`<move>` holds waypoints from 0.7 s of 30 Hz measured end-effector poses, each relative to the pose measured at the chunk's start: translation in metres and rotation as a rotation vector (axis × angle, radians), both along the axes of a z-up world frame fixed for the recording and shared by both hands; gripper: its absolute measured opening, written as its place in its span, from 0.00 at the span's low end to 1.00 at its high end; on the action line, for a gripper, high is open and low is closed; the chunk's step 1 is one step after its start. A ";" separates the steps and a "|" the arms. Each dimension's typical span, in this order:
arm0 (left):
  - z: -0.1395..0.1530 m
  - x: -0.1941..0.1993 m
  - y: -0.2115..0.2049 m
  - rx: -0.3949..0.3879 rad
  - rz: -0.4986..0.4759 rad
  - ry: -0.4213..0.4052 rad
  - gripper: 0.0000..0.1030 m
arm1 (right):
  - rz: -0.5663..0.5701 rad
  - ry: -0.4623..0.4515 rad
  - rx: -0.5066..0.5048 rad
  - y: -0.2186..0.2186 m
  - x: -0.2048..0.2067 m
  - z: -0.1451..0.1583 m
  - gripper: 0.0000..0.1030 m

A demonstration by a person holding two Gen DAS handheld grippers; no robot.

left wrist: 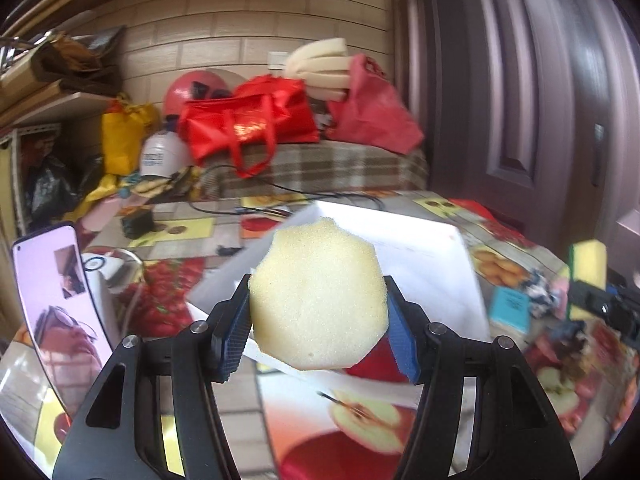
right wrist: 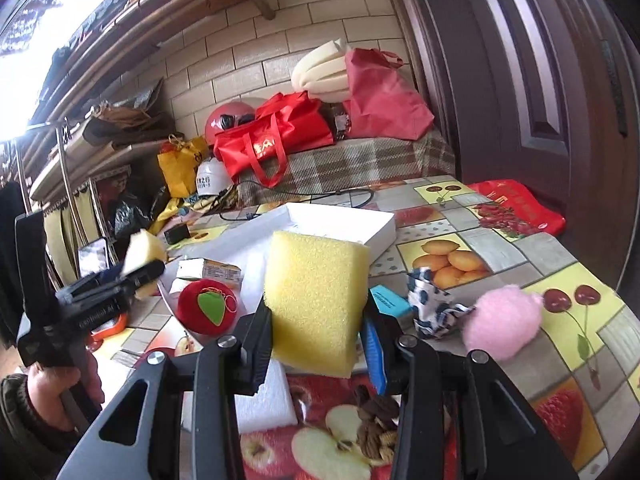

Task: Organize soft objects
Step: 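Lower the yellow sponge into the tray with the right tool while the left tool drops the hexagonal sponge there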

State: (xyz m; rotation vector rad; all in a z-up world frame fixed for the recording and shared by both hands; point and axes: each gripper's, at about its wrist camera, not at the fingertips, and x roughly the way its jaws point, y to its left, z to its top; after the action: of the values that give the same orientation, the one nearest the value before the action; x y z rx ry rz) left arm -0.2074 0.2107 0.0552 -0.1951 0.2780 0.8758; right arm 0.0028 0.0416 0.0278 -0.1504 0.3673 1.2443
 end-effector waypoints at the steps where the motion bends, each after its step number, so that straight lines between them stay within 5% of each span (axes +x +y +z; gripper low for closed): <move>1: 0.000 0.000 0.004 0.000 0.010 -0.002 0.59 | 0.002 -0.012 -0.004 0.005 -0.001 0.000 0.38; 21: -0.001 0.020 0.087 -0.044 0.134 -0.046 0.59 | -0.017 -0.016 -0.093 0.108 0.012 -0.004 0.38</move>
State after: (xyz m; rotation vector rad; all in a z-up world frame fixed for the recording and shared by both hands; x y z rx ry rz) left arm -0.1873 0.2973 0.0546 -0.2772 0.2432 0.9966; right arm 0.0149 0.1492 0.0234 -0.2361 0.4113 1.2090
